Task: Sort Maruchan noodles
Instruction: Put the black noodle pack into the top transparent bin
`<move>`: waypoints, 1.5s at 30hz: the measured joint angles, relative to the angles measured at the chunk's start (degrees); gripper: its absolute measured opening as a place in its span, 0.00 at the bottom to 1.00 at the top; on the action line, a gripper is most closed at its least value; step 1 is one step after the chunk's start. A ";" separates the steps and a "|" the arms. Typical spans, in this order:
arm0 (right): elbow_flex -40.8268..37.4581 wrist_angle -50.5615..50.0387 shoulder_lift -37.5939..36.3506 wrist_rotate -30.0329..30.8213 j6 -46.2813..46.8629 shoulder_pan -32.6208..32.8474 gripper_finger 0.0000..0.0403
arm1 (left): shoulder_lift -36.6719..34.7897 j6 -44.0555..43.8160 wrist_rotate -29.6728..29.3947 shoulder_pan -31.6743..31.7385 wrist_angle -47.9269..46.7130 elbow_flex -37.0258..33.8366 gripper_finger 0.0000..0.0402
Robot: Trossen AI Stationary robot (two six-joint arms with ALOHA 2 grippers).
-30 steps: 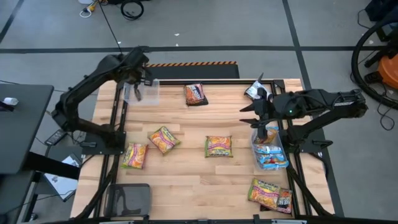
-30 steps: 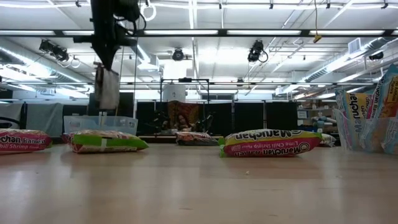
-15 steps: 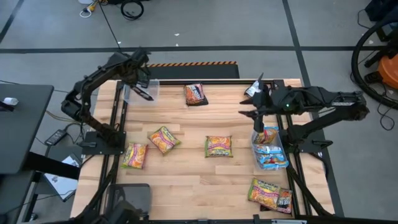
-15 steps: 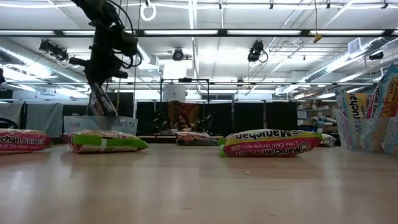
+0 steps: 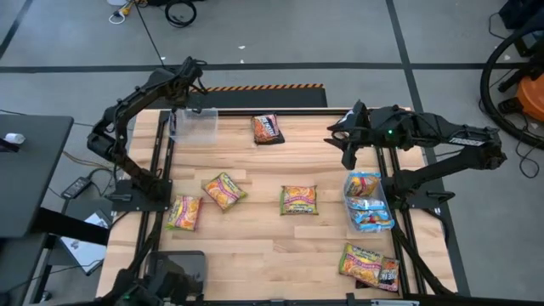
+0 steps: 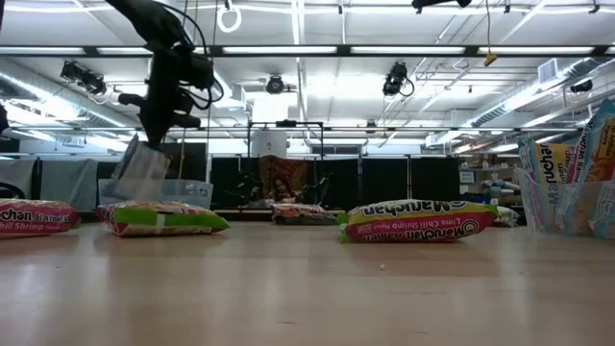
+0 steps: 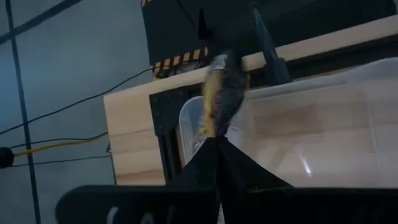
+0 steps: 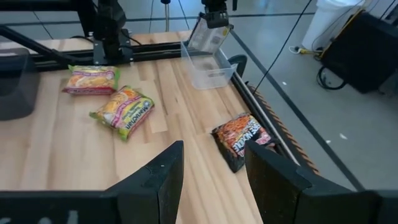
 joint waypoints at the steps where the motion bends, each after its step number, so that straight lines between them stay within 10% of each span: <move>1: 0.00 0.00 0.00 -0.34 0.30 0.00 0.43 | 0.38 0.10 0.17 0.16 0.10 0.00 0.01; 23: 0.00 0.09 0.00 -0.68 1.93 -0.02 0.43 | 2.04 4.32 -3.45 1.02 0.87 -3.79 0.01; 31: -0.01 0.37 0.00 -0.63 1.89 -0.02 0.43 | 1.98 -0.21 4.32 -1.52 1.45 -2.62 0.01; 45: -0.02 0.07 0.00 -0.99 3.13 0.00 0.43 | 1.93 -1.79 -8.37 -4.53 4.29 -11.66 0.03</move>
